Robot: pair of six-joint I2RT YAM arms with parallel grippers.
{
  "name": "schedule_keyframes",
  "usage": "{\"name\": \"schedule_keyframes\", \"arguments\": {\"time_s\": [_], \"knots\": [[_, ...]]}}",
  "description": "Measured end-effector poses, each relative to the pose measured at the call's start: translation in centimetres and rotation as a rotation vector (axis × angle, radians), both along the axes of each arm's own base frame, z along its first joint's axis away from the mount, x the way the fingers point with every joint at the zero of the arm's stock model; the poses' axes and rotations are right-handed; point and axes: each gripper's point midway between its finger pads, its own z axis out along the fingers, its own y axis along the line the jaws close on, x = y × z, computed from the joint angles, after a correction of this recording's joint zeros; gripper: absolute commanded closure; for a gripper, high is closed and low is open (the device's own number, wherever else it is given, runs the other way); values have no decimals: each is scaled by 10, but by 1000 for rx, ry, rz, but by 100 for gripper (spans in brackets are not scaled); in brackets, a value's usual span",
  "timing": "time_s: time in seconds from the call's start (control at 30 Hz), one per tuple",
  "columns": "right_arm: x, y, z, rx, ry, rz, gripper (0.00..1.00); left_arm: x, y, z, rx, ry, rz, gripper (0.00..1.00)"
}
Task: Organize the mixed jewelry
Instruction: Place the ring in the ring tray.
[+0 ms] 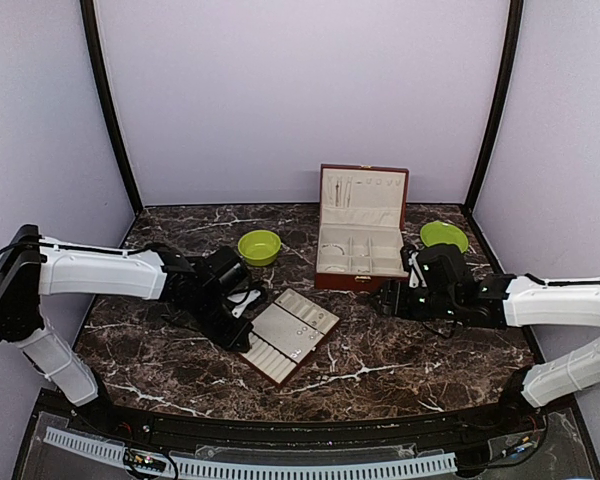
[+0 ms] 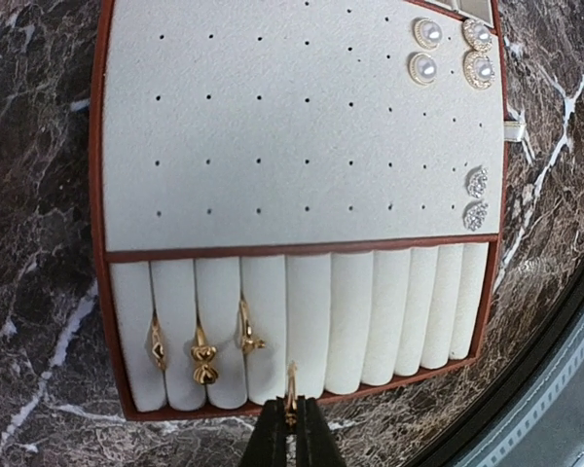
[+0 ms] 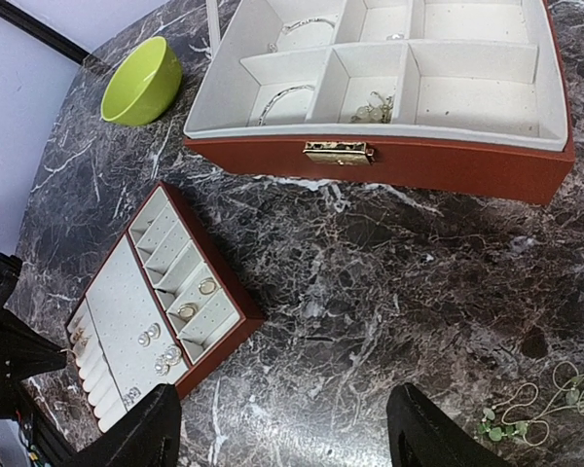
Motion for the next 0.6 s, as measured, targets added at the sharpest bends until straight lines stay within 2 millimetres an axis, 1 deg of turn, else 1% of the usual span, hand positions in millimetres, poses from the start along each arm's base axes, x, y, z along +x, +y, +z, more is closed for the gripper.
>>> {"name": "schedule_keyframes", "arguments": {"time_s": [0.23,0.37,0.6], "knots": [[-2,-1,-4,-3,8,-1,27,4,-7,2,-15,-13,-4,100],[-2,-1,-5,-3,10,0,27,5,-11,-1,-8,-9,-11,100],[-2,-1,-5,0,11,-1,27,4,-9,-10,20,-2,-13,100]]}}
